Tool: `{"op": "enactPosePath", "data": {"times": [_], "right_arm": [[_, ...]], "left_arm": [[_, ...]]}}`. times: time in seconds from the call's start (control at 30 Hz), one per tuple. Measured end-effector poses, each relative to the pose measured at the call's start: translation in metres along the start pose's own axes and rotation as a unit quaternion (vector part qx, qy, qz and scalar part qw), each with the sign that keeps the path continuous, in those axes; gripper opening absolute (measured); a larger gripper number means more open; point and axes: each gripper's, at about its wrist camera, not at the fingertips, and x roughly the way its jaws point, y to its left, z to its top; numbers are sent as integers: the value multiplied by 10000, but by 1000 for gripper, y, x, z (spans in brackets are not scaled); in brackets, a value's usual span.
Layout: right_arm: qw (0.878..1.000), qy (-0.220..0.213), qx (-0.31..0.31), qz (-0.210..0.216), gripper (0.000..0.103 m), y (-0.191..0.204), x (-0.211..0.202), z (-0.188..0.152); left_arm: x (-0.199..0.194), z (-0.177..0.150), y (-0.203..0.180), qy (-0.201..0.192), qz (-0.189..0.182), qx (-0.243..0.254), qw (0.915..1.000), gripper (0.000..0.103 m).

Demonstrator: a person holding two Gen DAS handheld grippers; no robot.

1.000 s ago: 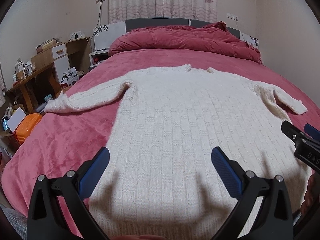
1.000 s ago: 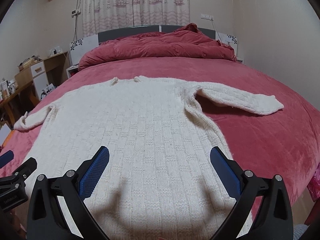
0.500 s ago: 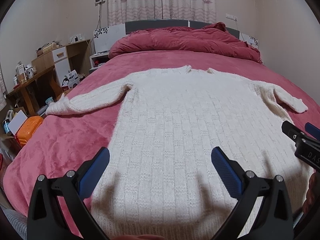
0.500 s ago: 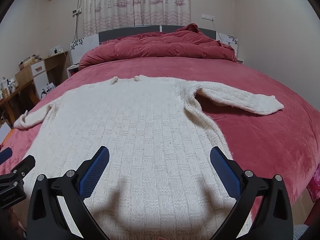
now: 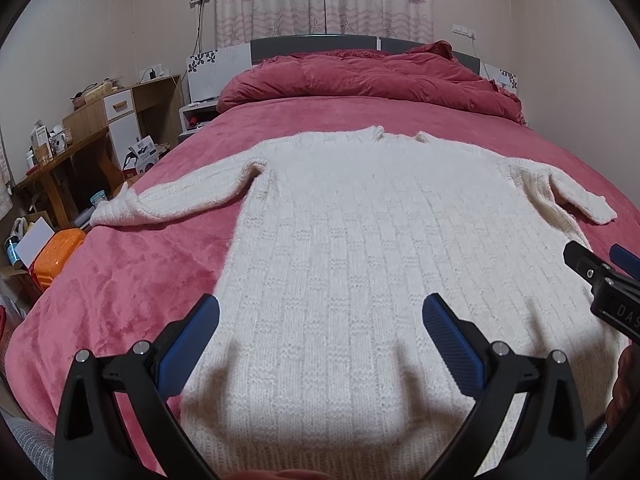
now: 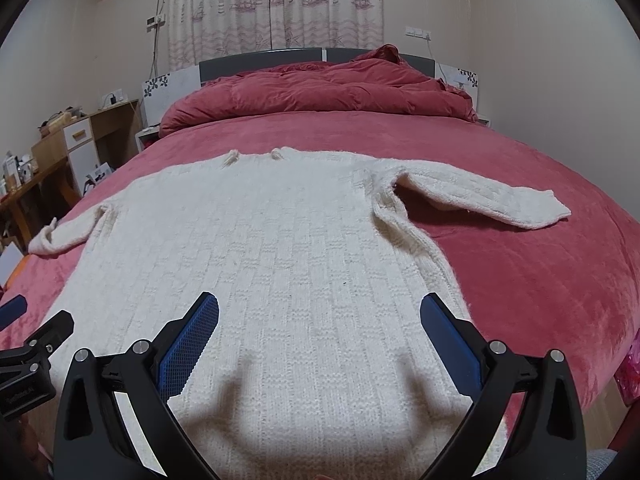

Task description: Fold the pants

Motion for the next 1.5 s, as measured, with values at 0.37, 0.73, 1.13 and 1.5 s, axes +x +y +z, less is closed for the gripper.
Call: {"op": "enactPosePath", "data": {"times": [0.37,0.73,1.13,1.5], "right_arm": [[9998,152,29,146,100,4,9,0],[9993,185,-220,220,100,8,21,23],[9903,252,-1176,690,100,38,58,52],[9881,881,-290,1226,100,36,86,46]], "left_arm": [[8,3,3,223,-169,12,9996,101],[23,24,36,695,-627,-337,9950,101],[70,50,159,743,-429,-1937,9773,101],[158,77,246,1038,878,-2738,9521,93]]}}
